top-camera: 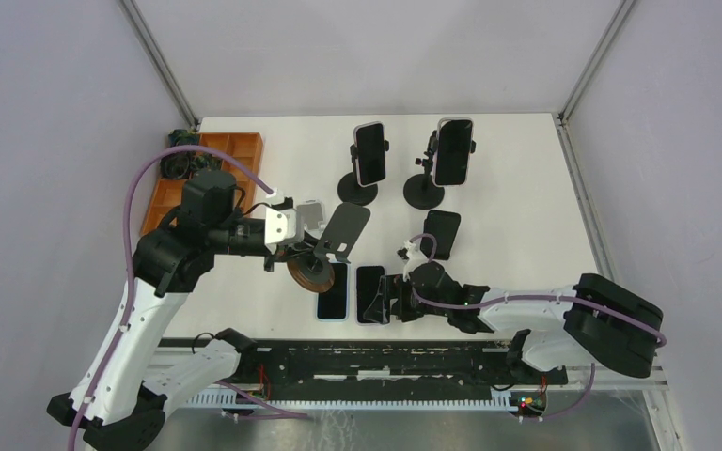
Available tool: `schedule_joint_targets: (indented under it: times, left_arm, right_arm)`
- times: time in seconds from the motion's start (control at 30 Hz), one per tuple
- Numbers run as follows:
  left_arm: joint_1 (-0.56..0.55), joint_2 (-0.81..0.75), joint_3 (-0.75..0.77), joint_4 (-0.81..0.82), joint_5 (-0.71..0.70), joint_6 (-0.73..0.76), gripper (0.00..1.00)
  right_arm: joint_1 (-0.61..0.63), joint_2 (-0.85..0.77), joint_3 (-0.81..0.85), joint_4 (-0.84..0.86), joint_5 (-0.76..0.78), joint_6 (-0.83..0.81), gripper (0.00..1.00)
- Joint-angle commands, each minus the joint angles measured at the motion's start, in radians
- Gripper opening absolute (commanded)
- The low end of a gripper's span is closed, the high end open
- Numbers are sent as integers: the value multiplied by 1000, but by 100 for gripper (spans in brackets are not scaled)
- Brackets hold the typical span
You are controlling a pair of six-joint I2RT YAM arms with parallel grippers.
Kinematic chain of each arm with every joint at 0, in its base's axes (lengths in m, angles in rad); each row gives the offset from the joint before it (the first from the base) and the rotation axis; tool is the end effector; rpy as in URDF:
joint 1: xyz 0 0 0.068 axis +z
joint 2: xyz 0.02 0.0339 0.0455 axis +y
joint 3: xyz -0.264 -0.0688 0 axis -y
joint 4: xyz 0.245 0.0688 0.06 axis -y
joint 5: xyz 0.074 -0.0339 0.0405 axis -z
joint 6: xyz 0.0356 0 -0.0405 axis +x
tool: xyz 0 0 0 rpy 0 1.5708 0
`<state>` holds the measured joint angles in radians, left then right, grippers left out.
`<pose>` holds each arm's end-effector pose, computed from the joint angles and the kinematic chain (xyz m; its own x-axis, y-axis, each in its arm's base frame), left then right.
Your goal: Remove the phone from the phone stand
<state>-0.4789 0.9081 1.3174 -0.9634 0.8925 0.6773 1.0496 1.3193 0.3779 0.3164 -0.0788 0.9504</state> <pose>0.1118 -0.0893 0.4235 0.1856 0.3467 -0.9194 0.9759 0.0442 0.2137 0.1150 0.2059 0.1424 -0.8987 0.0638 -0.4340 -0.2840 0.6692 0.6866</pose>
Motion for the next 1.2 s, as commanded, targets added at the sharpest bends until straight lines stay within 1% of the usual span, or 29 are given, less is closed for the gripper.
schedule_joint_targets:
  times: [0.0,0.07,0.13,0.2,0.27,0.33,0.4,0.5,0.63,0.77,0.87,0.93,0.97,1.1,1.13,1.17]
  left_arm:
    - [2,-10,42,27,38,-14,2]
    - [2,-8,42,19,41,-8,2]
    - [2,-8,42,14,45,-5,2]
    - [2,-9,40,7,51,2,2]
    - [2,-9,43,-5,61,13,2]
    - [2,-9,46,-22,76,24,2]
    - [2,-7,48,-40,103,42,2]
    - [2,-9,49,-57,142,60,2]
    - [2,-17,49,-71,182,64,2]
    - [2,-23,43,-79,196,65,2]
    - [2,-23,39,-86,207,67,2]
    - [2,-23,36,-87,214,65,2]
    - [2,-23,34,-88,217,64,2]
    - [2,-21,14,-95,219,69,2]
    - [2,-20,5,-104,215,77,3]
    - [2,-21,1,-107,212,81,7]
  right_arm:
    - [-4,-44,50,0,10,6,89]
    - [-22,-64,104,-111,33,-42,89]
    - [-42,-118,153,-204,72,-102,90]
    - [-73,-202,170,-221,73,-143,90]
    - [-100,-290,178,-159,14,-194,90]
    - [-106,-348,209,-83,-97,-250,89]
    - [-107,-375,249,7,-203,-270,89]
    - [-107,-383,304,113,-304,-267,88]
    - [-106,-355,350,249,-338,-243,86]
    - [-105,-307,359,411,-344,-172,78]
    - [-99,-261,365,498,-341,-121,70]
    - [-91,-238,376,530,-341,-108,62]
    - [-86,-229,381,549,-340,-101,55]
    - [-80,-213,394,594,-346,-90,23]
    - [-79,-217,391,590,-346,-94,14]
    - [-80,-224,388,581,-344,-103,5]
